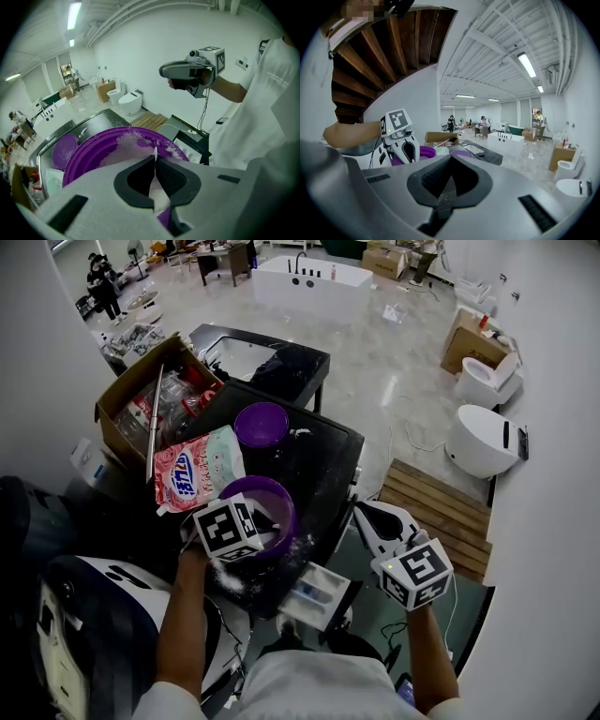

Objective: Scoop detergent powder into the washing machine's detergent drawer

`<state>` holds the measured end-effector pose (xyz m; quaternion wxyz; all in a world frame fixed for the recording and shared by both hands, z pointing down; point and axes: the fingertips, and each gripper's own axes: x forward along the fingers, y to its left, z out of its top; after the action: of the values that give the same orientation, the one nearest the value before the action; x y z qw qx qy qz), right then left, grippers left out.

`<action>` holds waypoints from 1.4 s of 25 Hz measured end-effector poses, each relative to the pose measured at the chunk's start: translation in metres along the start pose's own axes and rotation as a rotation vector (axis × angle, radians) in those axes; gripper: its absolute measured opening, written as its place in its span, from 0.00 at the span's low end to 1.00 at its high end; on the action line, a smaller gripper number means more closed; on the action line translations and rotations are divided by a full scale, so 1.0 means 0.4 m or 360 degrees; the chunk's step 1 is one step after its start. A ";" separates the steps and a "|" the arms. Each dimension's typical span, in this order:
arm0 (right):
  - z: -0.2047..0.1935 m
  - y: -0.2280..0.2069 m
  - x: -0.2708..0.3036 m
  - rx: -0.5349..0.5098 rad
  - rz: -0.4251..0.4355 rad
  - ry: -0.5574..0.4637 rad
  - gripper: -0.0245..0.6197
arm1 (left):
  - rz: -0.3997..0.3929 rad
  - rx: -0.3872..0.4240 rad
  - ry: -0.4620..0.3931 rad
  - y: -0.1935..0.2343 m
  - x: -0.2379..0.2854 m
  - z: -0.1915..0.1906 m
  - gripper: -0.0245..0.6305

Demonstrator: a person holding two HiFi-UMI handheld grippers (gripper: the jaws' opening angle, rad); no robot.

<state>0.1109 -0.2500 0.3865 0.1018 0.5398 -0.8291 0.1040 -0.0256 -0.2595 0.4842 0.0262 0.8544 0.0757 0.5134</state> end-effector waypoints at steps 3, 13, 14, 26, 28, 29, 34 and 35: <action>0.002 0.002 -0.012 -0.0002 0.0012 -0.0008 0.03 | -0.0019 -0.0035 -0.0017 -0.018 -0.010 -0.002 0.06; 0.003 0.016 -0.035 -0.0024 0.0042 -0.0014 0.03 | -0.0091 -0.0162 -0.0201 -0.058 -0.060 0.014 0.06; 0.004 0.016 -0.037 -0.0026 0.0045 -0.0015 0.03 | -0.0090 -0.0169 -0.0217 -0.060 -0.065 0.015 0.06; 0.043 0.032 -0.037 -0.0065 0.0087 -0.0074 0.03 | -0.0087 -0.0259 -0.0329 -0.084 -0.114 0.009 0.06; 0.052 0.037 -0.032 -0.0073 0.0098 -0.0089 0.03 | -0.0062 -0.0308 -0.0390 -0.078 -0.123 0.004 0.06; 0.056 0.041 -0.029 -0.0077 0.0102 -0.0097 0.03 | -0.0043 -0.0343 -0.0435 -0.072 -0.129 0.002 0.06; 0.076 0.060 -0.011 -0.0095 0.0129 -0.0137 0.03 | 0.0109 -0.0565 -0.0745 -0.031 -0.173 -0.014 0.06; 0.079 0.066 -0.007 -0.0099 0.0136 -0.0144 0.03 | 0.0136 -0.0606 -0.0803 -0.024 -0.181 -0.020 0.06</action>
<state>0.0862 -0.2461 0.3539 0.0764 0.5048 -0.8579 0.0579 -0.0670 -0.2616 0.4234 0.1819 0.9370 -0.0667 0.2908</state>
